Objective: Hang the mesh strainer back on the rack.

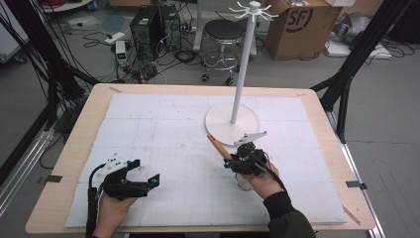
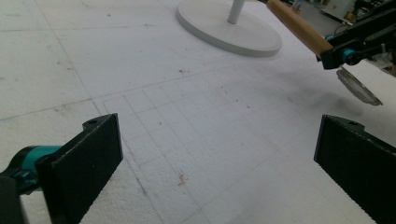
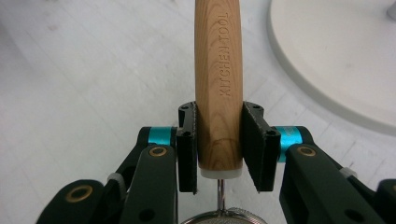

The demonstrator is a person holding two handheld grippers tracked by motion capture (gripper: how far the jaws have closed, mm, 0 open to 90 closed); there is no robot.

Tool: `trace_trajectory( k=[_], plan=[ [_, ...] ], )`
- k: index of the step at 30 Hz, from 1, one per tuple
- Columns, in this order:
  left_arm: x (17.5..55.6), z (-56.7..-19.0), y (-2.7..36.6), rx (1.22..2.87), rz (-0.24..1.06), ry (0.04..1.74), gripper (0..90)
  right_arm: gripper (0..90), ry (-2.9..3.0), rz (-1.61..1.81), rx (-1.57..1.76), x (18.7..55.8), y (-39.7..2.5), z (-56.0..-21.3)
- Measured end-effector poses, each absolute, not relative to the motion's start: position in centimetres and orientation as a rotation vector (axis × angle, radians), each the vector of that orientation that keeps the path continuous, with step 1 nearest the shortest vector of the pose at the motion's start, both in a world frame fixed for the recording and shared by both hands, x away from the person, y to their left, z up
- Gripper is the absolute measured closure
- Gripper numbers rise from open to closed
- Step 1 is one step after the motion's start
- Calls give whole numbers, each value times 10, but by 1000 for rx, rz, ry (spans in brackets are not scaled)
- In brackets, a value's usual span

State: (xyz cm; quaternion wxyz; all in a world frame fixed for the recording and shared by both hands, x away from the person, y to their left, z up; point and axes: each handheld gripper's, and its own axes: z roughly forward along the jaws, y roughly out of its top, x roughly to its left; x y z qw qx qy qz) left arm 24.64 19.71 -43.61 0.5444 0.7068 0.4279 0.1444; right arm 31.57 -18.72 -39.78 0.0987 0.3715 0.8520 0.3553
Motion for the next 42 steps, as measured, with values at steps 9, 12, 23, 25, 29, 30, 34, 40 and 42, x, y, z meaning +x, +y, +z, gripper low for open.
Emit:
trace_trajectory(
  k=[9, 12, 23, 25, 29, 30, 34, 40, 42],
  plan=[
    [246, -436, 197, 1679, 349, 1016, 17, 690, 2383, 1260, 1119, 314, -202, -386],
    [246, -436, 197, 1680, 350, 1018, 16, 690, 2335, 1355, 1114, 314, -207, -381],
    [246, -436, 198, 1683, 352, 1017, 17, 689, 2187, 1507, 1112, 312, -216, -370],
    [246, -436, 198, 1687, 355, 1019, 17, 689, 2136, 1570, 1113, 311, -218, -364],
    [246, -436, 198, 1683, 359, 1018, 17, 689, 2113, 1612, 1117, 311, -218, -359],
    [246, -436, 198, 1679, 361, 1021, 17, 689, 2102, 1629, 1110, 311, -218, -357],
    [245, -437, 198, 1679, 364, 1029, 17, 689, 2040, 1719, 1099, 313, -218, -348],
    [245, -437, 199, 1677, 369, 1032, 17, 689, 1972, 1771, 1067, 315, -216, -330],
    [245, -437, 199, 1680, 371, 1035, 17, 690, 1936, 1802, 1059, 316, -216, -323]
  ],
)
